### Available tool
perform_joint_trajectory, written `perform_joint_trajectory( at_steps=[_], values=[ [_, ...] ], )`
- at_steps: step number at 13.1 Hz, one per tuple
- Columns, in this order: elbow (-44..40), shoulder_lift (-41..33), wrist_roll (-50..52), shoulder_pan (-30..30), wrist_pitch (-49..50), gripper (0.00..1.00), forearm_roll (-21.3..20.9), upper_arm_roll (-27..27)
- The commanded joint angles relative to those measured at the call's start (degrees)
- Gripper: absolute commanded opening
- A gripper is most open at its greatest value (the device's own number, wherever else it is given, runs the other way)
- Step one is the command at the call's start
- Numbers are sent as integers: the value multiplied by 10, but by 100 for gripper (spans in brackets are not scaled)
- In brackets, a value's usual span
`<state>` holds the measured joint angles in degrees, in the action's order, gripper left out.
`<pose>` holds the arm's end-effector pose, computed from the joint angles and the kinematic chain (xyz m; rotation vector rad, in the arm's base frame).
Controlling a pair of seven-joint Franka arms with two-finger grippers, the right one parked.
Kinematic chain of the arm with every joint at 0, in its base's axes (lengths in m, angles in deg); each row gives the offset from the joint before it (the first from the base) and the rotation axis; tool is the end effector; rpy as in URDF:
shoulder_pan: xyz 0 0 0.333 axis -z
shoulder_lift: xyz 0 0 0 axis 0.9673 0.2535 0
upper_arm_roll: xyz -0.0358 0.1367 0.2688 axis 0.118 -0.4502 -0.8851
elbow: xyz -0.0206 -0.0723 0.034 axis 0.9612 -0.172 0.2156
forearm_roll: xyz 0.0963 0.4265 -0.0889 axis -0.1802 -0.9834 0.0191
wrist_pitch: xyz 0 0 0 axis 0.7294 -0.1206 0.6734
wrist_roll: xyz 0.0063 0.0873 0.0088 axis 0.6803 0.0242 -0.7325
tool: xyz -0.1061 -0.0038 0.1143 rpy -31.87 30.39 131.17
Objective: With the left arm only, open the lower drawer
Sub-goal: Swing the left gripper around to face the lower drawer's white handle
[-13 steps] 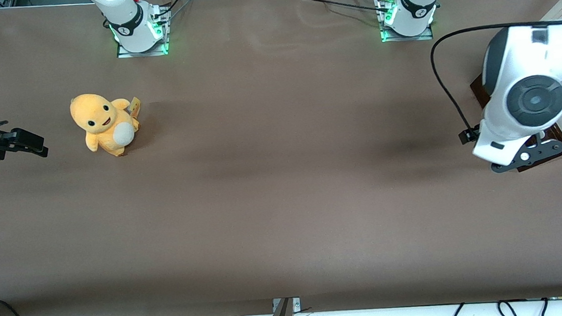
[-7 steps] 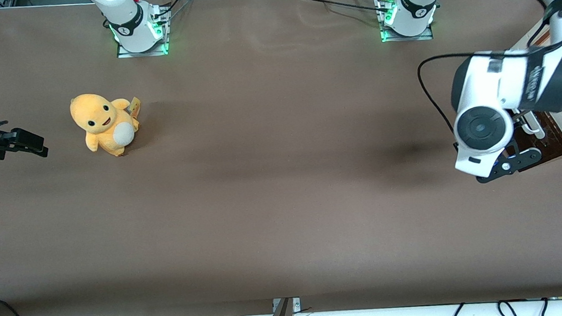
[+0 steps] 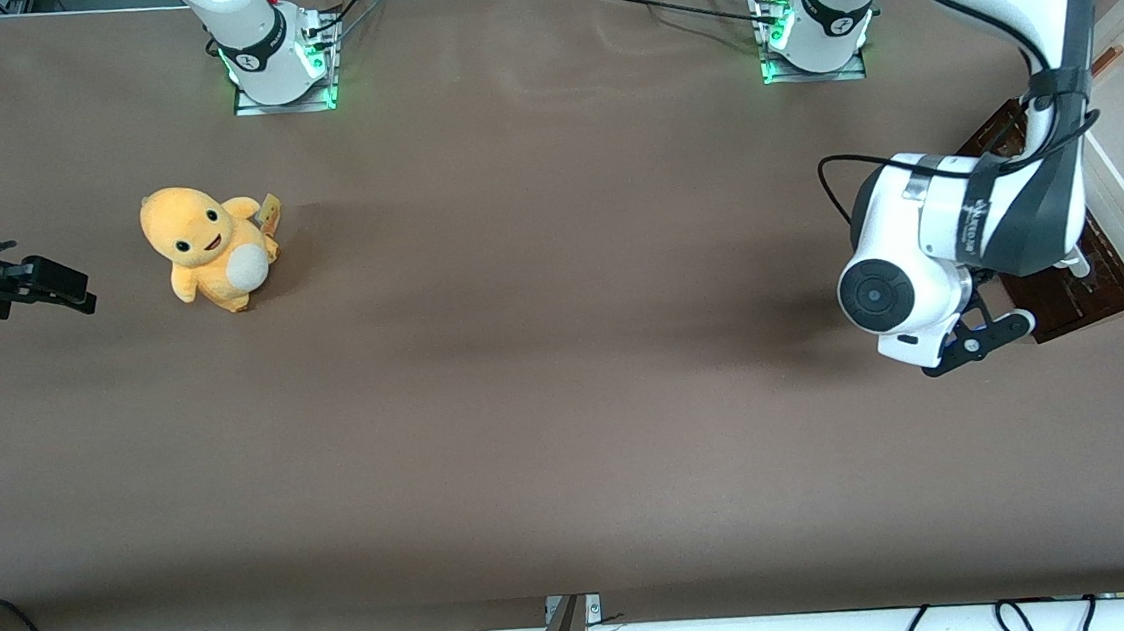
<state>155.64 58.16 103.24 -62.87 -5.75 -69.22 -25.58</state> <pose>0.6566 -0.0621 0.2571 -2.2405 -0.4478 0.1769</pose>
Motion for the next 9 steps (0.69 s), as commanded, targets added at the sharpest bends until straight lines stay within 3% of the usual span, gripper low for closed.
perform_joint_trajectory(
  at_steps=[1, 9],
  values=[
    [55, -6, 34, 6, -5, 100, -54, 2],
    [136, 0, 107, 17, 1, 100, -104, 2]
  ],
)
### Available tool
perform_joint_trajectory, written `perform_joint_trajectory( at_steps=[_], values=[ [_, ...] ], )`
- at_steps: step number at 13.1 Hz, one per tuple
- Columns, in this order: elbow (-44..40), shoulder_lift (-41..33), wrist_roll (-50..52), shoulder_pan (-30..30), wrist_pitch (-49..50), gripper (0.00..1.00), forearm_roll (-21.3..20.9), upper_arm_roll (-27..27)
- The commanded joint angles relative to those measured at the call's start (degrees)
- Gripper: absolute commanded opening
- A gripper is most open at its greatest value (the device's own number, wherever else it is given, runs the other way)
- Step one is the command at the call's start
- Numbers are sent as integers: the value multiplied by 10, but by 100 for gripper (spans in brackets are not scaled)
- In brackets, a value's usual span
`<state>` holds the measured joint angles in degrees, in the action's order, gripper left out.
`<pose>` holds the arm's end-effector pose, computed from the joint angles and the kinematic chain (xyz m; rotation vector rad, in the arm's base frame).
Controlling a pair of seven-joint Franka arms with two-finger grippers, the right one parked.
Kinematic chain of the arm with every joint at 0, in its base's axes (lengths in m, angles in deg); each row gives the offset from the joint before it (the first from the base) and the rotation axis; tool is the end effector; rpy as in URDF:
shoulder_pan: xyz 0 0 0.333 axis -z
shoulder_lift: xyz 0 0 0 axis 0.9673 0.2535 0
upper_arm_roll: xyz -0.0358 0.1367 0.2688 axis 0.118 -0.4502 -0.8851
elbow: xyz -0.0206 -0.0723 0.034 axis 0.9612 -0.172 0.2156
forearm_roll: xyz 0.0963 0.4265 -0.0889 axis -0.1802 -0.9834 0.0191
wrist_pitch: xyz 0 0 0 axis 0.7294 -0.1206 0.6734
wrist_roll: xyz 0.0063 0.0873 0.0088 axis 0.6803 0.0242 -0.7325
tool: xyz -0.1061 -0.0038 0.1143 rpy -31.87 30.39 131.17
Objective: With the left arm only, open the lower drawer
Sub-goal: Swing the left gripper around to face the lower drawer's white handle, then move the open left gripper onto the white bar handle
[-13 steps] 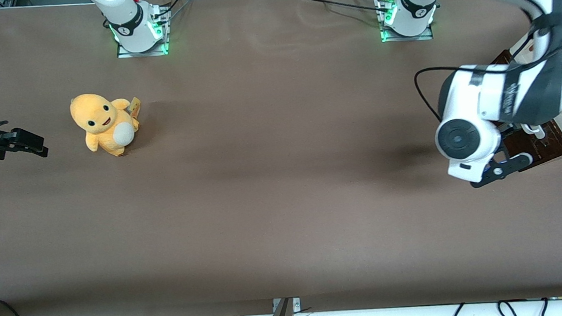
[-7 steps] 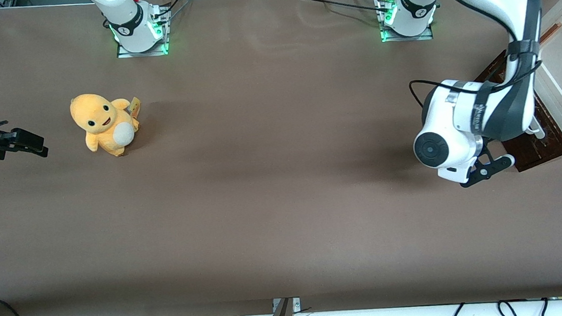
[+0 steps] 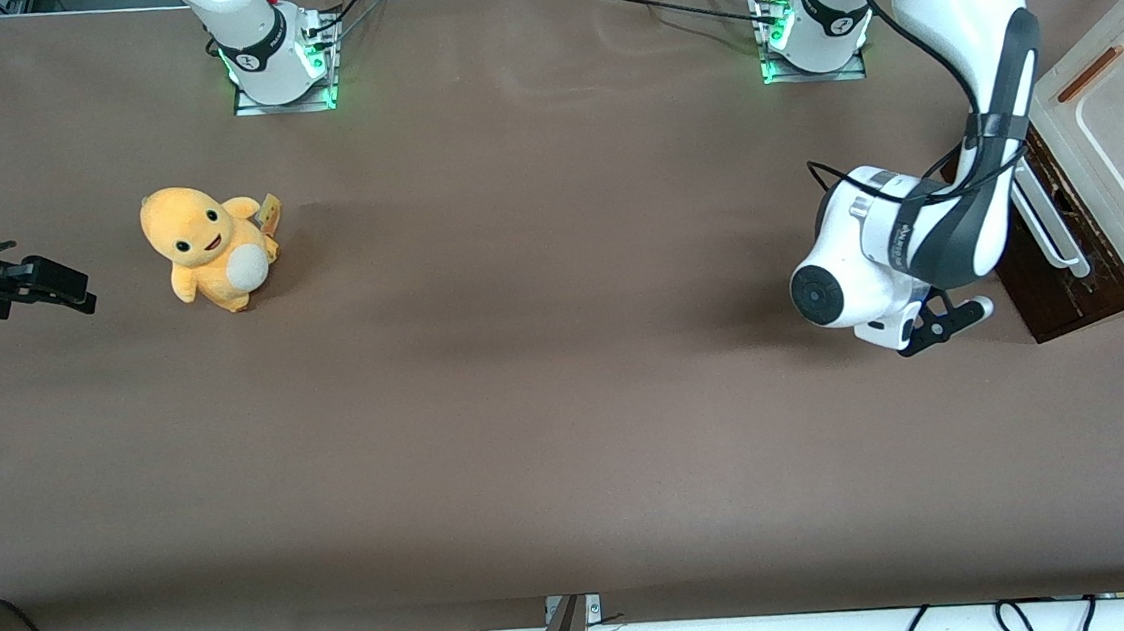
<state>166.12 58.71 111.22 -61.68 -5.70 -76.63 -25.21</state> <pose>0.6075 -0.0519 0.1888 -2.0523 -0.3929 0.1718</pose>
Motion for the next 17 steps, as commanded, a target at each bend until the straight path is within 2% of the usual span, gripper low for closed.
perform_joint_trajectory(
  at_steps=[1, 6, 10, 13, 17],
  values=[
    [40, -5, 35, 5, 2, 100, -40, -2],
    [66, 28, 57, 6, 38, 100, -96, -1],
    [73, 33, 66, 6, 55, 100, -106, -1],
    [95, 34, 66, 2, 71, 100, -136, -2],
    [95, 34, 84, -11, 74, 100, -143, -4]
  ],
)
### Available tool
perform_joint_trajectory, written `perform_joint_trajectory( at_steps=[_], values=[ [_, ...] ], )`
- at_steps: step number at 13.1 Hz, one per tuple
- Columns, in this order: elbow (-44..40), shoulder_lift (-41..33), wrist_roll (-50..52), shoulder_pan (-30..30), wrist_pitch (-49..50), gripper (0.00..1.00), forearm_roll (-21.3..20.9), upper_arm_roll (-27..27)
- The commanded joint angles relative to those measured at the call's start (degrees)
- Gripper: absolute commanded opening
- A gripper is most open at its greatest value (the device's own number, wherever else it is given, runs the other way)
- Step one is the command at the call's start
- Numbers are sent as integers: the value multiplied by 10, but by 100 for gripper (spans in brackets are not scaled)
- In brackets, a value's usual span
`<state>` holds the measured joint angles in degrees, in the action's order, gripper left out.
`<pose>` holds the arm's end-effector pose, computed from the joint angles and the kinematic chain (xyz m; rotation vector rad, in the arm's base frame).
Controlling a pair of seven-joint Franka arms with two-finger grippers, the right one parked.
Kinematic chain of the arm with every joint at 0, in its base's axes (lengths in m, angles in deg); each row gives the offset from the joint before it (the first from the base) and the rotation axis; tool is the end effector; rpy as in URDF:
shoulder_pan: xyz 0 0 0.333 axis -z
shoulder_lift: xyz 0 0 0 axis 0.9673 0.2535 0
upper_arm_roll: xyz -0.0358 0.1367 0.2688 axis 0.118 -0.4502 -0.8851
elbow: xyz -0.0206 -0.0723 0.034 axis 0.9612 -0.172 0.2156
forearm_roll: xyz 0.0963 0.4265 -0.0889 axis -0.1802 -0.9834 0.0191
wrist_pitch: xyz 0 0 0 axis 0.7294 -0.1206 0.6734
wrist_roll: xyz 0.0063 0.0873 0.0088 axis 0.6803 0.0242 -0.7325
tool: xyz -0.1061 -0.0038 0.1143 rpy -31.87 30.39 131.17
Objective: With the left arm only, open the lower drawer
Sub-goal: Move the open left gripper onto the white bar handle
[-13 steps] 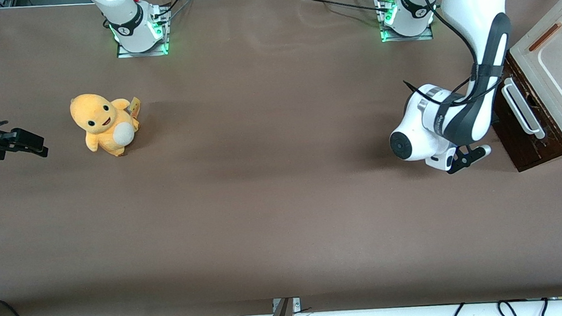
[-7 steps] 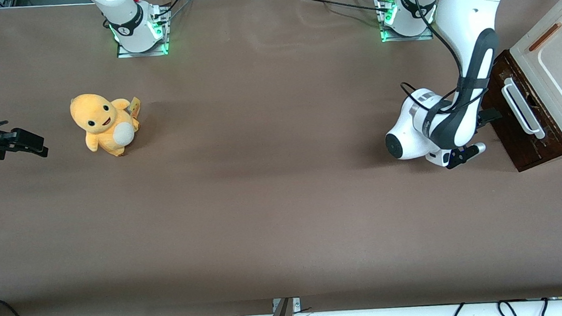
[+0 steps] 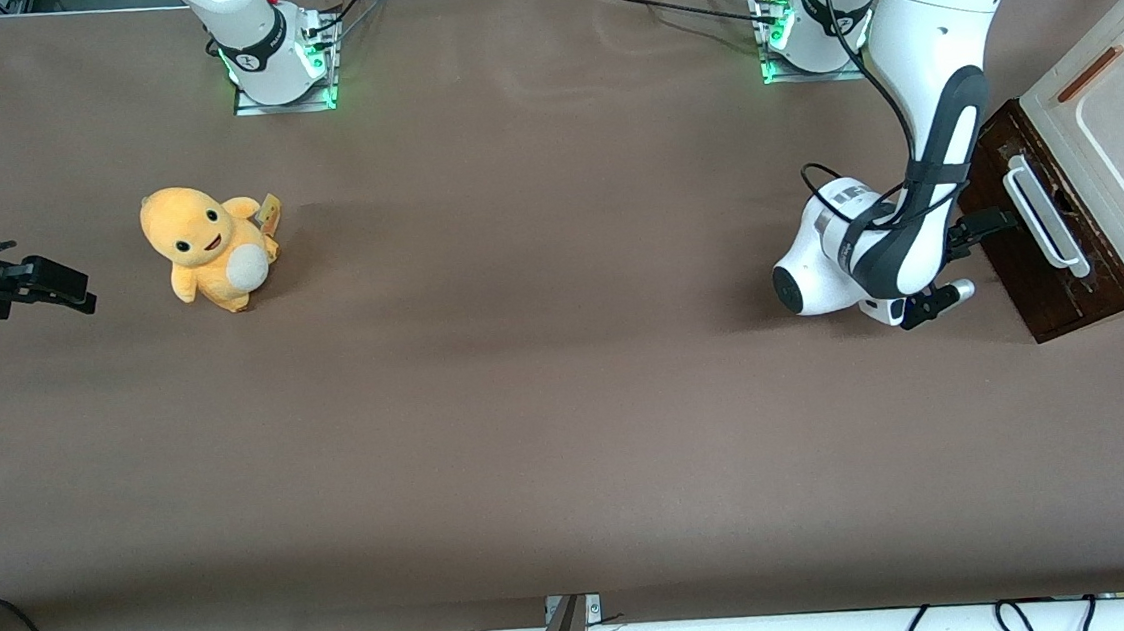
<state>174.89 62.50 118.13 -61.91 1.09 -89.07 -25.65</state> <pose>0.5516 -0.0014 0.1306 -1.7243 -0.2816 0.1793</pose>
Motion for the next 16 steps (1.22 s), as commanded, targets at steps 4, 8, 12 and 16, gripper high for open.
perform_joint_trajectory(
  at_steps=[4, 8, 12, 16],
  values=[
    [8, 5, 47, -27, 5, 100, -37, 1],
    [5, 11, 49, -42, 0, 100, -46, 1],
    [4, 27, 67, -51, 0, 100, -59, 1],
    [5, 34, 69, -60, 0, 100, -77, 1]
  ],
)
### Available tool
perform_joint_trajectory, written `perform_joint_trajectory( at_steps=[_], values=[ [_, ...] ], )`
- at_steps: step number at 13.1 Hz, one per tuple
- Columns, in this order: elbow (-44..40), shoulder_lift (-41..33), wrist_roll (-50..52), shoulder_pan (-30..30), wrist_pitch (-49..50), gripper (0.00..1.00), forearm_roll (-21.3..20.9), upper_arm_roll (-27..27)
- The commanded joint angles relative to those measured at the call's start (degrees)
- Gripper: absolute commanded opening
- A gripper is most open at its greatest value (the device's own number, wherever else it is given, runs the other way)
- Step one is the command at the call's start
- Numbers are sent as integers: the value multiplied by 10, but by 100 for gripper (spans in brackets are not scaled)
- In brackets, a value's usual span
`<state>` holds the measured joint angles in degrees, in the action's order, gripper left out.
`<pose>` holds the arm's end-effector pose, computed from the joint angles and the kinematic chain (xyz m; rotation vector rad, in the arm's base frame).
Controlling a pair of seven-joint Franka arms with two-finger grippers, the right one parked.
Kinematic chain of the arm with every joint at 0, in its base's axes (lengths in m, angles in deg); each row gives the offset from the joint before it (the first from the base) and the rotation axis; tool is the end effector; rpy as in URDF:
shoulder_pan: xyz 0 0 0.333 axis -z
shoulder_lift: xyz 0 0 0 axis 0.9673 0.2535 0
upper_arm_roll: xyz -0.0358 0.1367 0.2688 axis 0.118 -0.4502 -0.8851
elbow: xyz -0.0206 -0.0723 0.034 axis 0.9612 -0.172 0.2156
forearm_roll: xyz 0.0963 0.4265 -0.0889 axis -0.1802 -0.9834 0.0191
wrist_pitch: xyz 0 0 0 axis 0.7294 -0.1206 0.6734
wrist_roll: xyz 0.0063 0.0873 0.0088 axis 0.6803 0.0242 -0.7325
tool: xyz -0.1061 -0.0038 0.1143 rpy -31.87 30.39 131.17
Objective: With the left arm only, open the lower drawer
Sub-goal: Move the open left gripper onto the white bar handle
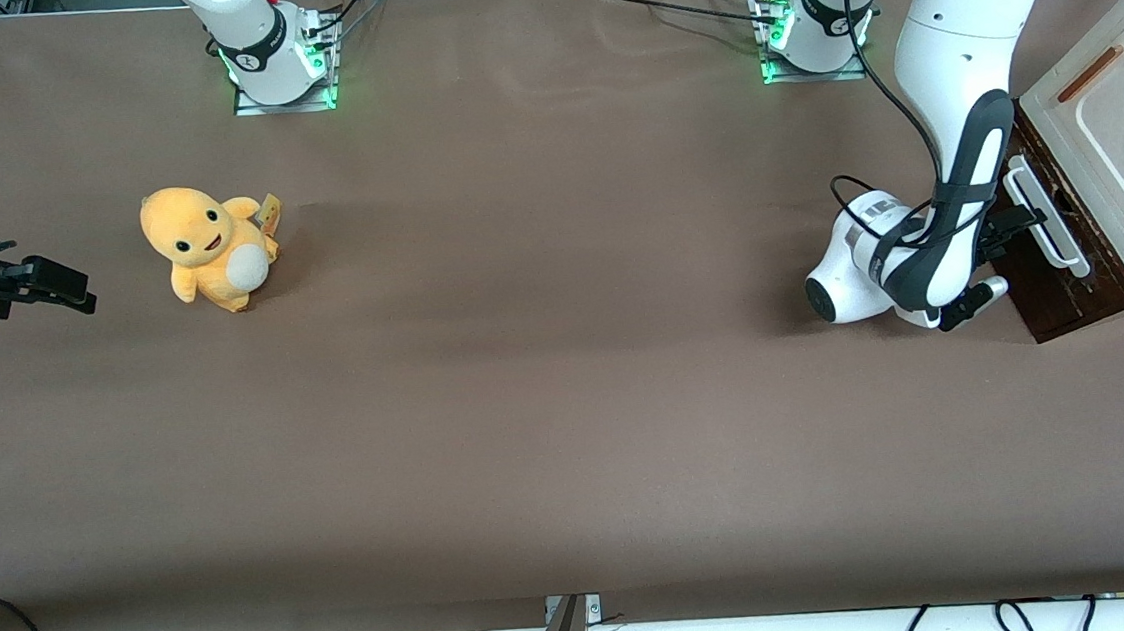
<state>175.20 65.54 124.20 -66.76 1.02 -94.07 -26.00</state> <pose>0.5481 0.0559 0.1082 -1.6355 -0.3535 0.1390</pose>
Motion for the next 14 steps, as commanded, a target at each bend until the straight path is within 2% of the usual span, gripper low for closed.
perform_joint_trajectory(
  at_steps=[1, 5, 10, 12, 14],
  values=[
    [4, 7, 8, -18, 0, 100, -32, 4],
    [3, 8, 8, -23, 0, 99, -34, 4],
    [8, 8, 3, -23, 3, 86, -34, 4],
    [9, 8, 2, -24, 3, 84, -34, 4],
    [13, 8, 2, -24, 3, 71, -34, 4]
  ],
)
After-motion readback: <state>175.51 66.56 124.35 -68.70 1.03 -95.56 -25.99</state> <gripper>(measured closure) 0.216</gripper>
